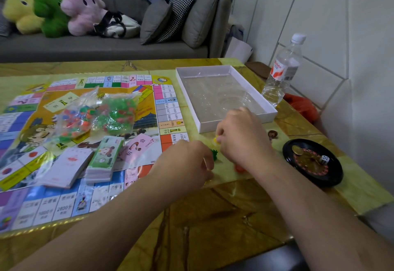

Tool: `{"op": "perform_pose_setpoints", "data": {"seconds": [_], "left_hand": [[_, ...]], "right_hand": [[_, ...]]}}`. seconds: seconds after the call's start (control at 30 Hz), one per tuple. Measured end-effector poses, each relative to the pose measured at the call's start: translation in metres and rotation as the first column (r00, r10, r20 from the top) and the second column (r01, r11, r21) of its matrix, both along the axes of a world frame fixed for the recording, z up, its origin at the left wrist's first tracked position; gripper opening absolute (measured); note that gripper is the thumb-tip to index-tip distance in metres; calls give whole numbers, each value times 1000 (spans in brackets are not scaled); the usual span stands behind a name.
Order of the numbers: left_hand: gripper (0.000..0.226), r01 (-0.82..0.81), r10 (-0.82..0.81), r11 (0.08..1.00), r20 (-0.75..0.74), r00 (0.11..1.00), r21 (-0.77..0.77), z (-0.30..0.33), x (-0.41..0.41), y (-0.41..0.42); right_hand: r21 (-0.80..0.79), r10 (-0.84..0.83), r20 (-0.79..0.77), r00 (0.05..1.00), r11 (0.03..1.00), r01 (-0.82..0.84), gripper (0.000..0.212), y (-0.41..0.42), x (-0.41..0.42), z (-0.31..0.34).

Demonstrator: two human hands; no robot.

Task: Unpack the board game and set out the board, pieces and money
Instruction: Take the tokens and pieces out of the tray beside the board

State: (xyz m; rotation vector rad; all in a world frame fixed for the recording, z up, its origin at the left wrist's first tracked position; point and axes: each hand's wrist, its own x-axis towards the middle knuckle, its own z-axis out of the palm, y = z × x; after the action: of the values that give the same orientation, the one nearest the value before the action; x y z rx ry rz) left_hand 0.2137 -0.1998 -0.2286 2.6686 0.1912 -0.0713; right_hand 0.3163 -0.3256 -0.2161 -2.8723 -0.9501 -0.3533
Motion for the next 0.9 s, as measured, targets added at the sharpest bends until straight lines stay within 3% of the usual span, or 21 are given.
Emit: {"op": "perform_pose_setpoints", "data": {"seconds": [0.07, 0.17, 0.33, 0.47, 0.7, 0.9], "left_hand": [[12, -10, 10, 1000, 2, 1000, -10, -2, 3, 0], [27, -21, 21, 1000, 4, 1000, 4, -7, 6, 0], [24, -77, 82, 994, 77, 994, -75, -17, 8, -3], [16, -108, 119, 990, 119, 986, -92, -20, 8, -4], [16, -148, 155, 987, 110, 982, -64, -16, 13, 1], [29, -160, 161, 987, 62, 985, -8, -14, 11, 2]], "right_hand": [[175, -30, -29, 999, 984, 35, 15, -10, 0, 10], [340, -48, -255, 966, 931, 136, 15, -33, -8, 25], [150, 43, -486, 873, 988, 34, 13, -47, -26, 24], [9, 35, -455, 890, 999, -35, 16, -38, -32, 8], [19, 29, -369, 929, 1000, -24, 11, -33, -36, -3], [49, 45, -420, 906, 998, -27, 29, -43, -36, 8]]}}
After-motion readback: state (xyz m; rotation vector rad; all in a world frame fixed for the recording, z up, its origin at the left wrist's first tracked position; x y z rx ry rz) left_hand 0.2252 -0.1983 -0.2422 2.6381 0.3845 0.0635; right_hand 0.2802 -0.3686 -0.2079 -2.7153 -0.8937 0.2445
